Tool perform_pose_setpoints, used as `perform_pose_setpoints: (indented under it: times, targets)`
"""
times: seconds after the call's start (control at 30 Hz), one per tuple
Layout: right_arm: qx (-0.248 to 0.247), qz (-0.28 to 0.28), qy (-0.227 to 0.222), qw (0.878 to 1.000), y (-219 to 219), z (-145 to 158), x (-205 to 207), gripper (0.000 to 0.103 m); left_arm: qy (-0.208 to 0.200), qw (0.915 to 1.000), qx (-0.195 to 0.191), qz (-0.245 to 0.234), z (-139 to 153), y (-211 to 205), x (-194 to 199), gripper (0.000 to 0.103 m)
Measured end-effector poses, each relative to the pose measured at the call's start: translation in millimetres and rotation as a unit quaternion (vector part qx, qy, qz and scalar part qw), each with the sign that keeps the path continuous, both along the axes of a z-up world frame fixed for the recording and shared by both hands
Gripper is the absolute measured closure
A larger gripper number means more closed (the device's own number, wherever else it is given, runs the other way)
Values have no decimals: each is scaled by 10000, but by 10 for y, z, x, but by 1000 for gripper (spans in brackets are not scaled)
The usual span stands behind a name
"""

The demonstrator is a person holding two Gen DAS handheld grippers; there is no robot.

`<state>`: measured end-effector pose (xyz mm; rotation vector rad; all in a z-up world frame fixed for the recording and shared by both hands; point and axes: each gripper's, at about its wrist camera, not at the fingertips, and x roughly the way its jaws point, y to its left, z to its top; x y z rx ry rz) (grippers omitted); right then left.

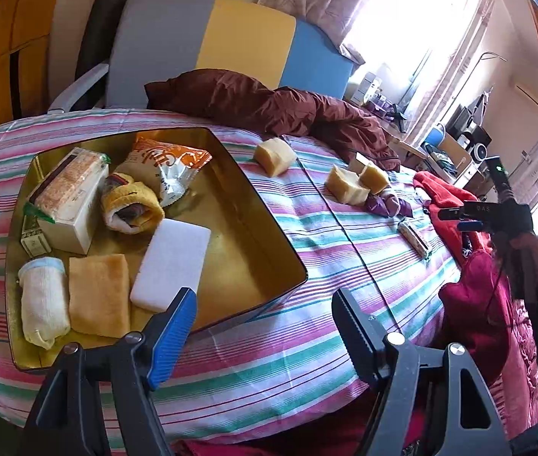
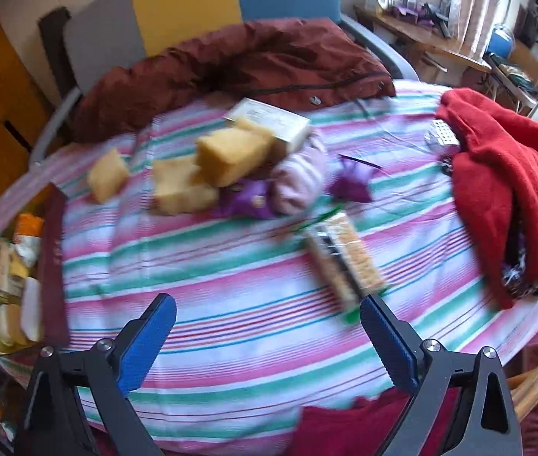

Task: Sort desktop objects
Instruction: 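Move both tools back from the tray toward the remaining items, then grasp a second cracker pack with the right tool while the left tool grasps a flat yellow sponge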

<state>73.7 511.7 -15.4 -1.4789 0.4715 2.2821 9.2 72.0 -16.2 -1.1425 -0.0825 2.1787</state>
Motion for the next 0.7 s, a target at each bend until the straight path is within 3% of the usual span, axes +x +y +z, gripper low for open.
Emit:
perform_pose_setpoints:
  times: [0.27,0.4,0.6,0.7]
  targets:
    - [-132,7,-1084,9940,616,-422,-251,9,84,9996,-102,-268,85,216,-29,27]
    - [-206,45,-1631,9864,769,-740,-359,17,156,9986,-180,-481,141,389,-39,26]
    - [-304,255,-2025,9785,860,-984,-444,21,214,9956,-244,-875,209,736,-88,25]
    - [-374,397,-2221,9735,869,-1104,-469,30,276,9931,-268,-1111,263,961,-105,24]
